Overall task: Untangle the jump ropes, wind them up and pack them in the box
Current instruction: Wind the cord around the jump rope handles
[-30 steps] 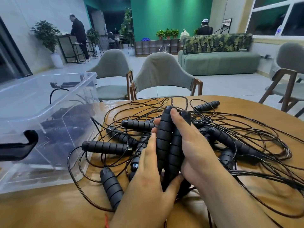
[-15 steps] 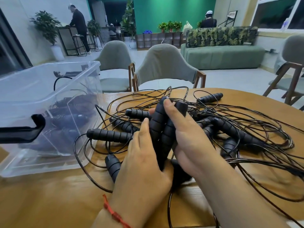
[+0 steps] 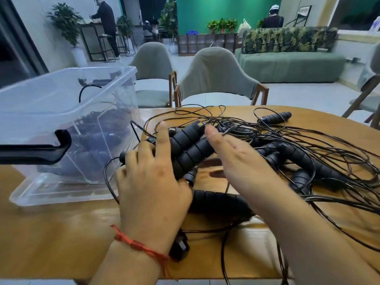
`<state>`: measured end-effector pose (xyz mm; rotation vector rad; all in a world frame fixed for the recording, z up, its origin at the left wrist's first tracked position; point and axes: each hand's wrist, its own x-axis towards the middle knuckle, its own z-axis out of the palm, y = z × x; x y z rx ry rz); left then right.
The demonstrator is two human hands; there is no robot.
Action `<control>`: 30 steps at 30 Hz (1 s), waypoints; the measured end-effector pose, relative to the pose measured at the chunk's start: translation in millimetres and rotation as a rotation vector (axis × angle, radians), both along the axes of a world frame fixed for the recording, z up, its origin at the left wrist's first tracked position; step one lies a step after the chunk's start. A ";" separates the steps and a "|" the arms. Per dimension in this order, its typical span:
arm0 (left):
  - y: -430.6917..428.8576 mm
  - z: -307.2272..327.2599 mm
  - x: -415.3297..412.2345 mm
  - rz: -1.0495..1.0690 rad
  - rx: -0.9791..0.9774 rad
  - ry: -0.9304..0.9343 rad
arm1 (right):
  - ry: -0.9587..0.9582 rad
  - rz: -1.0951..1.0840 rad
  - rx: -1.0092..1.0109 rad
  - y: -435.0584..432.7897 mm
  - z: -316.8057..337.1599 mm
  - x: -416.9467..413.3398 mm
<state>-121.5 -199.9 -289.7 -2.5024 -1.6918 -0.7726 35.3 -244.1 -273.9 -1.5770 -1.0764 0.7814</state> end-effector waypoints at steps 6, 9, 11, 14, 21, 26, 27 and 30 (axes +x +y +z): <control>3.1 6.9 -10.9 -0.097 -0.090 -0.108 | -0.682 -0.310 0.338 -12.2 6.8 22.1; -0.7 11.4 -11.9 -0.171 -0.161 -0.124 | -0.704 -0.112 0.415 -8.1 3.0 18.2; -0.6 9.2 -12.3 -0.237 -0.238 -0.190 | -0.663 -0.027 0.369 -6.1 -1.0 19.0; 1.7 1.8 -12.3 -0.327 -0.349 -0.326 | -0.479 0.038 0.377 -6.7 -2.0 18.1; 7.5 11.9 -8.0 -0.505 -0.850 -1.254 | -0.329 0.137 0.302 -0.9 -13.1 18.7; 16.7 18.1 -8.6 -0.495 -1.016 -1.558 | -0.549 0.235 0.170 2.9 -30.6 4.1; 15.0 17.6 -7.5 -0.499 -1.029 -1.575 | -0.576 0.236 0.155 4.1 -33.0 3.2; 11.2 15.6 -5.8 -0.494 -1.005 -1.570 | -0.639 0.239 0.108 6.8 -36.7 6.3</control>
